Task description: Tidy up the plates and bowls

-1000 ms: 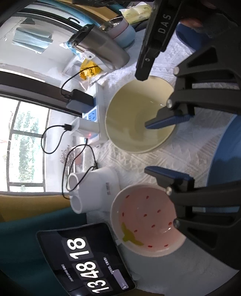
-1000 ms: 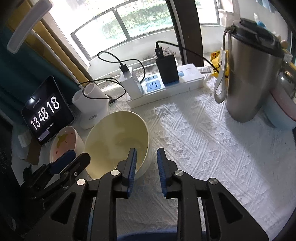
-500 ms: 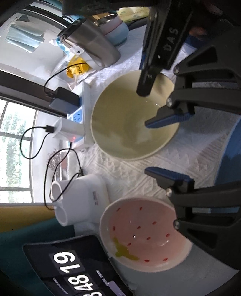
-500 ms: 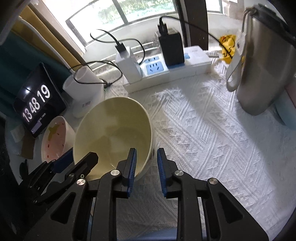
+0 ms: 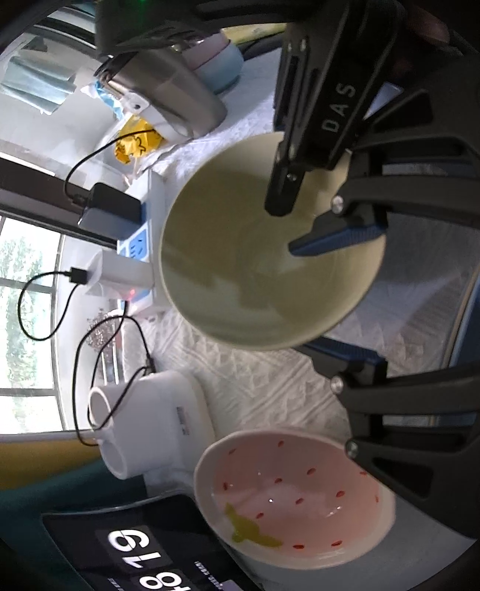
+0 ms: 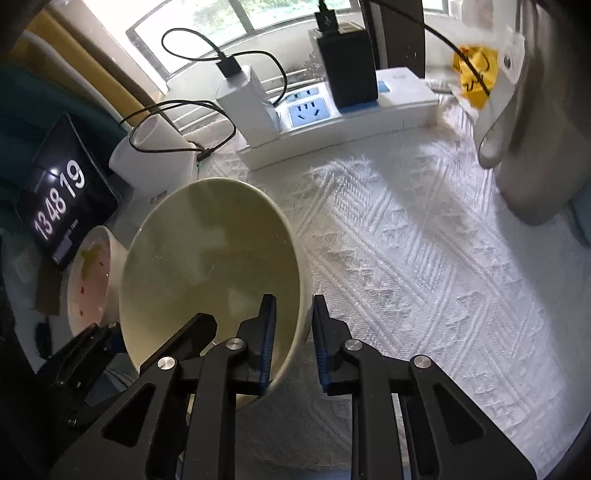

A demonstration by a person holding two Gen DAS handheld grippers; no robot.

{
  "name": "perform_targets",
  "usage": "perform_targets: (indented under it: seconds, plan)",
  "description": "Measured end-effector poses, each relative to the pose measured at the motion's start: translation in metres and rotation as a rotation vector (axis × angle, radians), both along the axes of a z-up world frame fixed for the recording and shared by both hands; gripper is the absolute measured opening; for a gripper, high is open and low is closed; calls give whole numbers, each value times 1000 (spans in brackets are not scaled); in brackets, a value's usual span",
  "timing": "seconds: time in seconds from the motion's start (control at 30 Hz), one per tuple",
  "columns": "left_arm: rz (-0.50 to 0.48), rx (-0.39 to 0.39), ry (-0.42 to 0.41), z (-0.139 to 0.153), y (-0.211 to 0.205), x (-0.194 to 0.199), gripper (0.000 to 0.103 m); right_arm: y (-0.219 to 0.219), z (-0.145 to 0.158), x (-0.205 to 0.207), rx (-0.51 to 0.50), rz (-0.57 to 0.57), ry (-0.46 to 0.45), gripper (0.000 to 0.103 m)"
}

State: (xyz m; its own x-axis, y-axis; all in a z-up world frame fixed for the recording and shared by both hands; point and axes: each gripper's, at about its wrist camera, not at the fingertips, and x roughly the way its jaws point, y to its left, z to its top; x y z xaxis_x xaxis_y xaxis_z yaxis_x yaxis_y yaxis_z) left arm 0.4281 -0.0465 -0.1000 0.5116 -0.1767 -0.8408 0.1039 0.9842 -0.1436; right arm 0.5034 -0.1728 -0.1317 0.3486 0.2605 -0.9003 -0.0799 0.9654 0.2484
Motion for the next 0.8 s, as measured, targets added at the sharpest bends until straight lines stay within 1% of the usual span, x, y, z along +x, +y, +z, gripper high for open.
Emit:
perform_targets:
  seconds: [0.13,0.27,0.57,0.8]
  plan:
    - [-6,7,-22,1,1,-3,40,-2,4,-3,0,-4,-25,18]
    - [-7,13,-33,5,1,-6,39,-3,8,-5,1,-9,-42,15]
    - [2,29,-88,26,2,-20,39,-3,21,-19,14,0,-75,15]
    - [-1,31,-133,43,-1,-34,39,-11,43,-35,31,-2,-124,15]
